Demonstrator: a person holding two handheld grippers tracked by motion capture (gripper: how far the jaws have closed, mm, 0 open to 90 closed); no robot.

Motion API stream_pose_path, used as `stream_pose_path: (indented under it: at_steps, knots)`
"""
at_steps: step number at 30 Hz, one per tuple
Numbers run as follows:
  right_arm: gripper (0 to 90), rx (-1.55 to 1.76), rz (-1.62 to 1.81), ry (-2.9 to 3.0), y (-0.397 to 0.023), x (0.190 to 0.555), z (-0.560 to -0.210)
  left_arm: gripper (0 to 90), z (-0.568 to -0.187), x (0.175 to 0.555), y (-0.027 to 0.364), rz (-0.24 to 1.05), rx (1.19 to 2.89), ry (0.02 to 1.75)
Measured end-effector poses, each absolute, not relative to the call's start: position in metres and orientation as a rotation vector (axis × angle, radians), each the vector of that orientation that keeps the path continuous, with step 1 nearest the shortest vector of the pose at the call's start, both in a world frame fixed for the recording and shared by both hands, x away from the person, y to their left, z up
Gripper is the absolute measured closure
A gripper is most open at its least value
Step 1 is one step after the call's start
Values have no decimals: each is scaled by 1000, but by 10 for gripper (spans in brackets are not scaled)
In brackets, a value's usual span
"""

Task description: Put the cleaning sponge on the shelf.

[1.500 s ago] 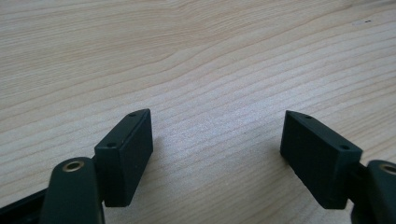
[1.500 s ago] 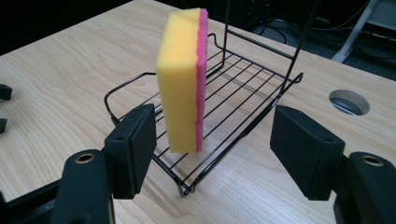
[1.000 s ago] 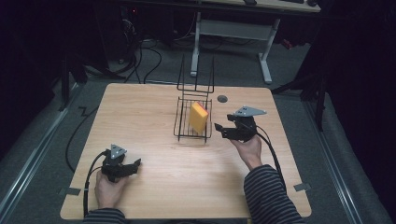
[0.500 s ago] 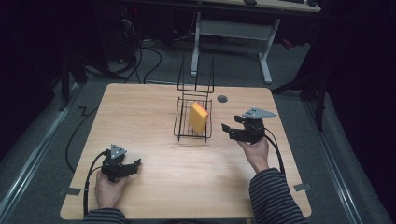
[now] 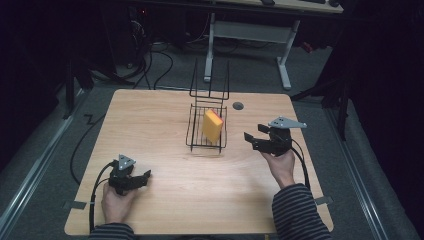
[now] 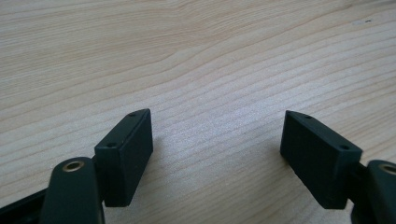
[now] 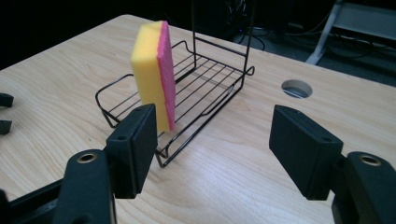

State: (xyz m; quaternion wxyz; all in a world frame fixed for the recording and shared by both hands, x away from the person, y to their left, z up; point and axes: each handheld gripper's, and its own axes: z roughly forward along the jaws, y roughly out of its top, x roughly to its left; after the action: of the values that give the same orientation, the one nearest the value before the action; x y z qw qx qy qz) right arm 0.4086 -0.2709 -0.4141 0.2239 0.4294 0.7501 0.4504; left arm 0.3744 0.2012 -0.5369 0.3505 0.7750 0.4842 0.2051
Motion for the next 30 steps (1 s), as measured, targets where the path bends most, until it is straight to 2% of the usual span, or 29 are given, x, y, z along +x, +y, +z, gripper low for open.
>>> stream_pose_path:
  at_steps: [30]
  knots:
    - [335, 1238, 1275, 1980, -299, 377, -412, 258, -537, 374, 201, 535, 2007, 1255]
